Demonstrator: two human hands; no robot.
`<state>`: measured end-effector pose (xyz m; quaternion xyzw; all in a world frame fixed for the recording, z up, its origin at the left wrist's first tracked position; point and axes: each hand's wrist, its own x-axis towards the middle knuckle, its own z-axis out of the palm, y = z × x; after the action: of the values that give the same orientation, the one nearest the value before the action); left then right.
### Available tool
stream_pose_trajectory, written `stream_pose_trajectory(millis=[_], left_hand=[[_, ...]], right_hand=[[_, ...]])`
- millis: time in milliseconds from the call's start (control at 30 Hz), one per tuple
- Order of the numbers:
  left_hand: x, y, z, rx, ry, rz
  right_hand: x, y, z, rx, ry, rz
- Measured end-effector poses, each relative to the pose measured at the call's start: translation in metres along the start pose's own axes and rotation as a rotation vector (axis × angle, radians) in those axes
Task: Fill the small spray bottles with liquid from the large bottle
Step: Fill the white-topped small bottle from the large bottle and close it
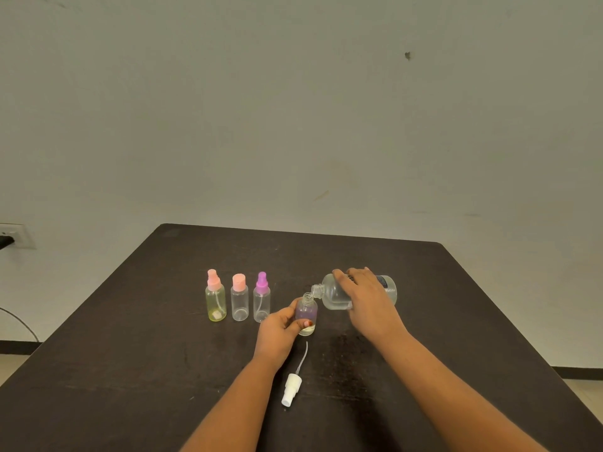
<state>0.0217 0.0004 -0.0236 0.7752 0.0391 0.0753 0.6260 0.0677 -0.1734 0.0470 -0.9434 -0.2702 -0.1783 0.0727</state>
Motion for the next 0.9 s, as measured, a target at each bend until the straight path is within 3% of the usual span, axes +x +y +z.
stream_pose_trajectory(millis=[500,667,900], left_hand=[[0.002,-0.006,0.001,-0.010,0.007,0.010],[0.003,-0.007,0.002,-0.003,0.026,0.002],[0.002,-0.007,0.003,0.046,0.046,-0.003]], right_hand=[[-0.022,-0.008,0.018,0.195,-0.001,0.186],[-0.027,-0.010,0.026,0.283,0.119,0.250],[-0.032,-0.011,0.022,0.620,0.320,0.480]])
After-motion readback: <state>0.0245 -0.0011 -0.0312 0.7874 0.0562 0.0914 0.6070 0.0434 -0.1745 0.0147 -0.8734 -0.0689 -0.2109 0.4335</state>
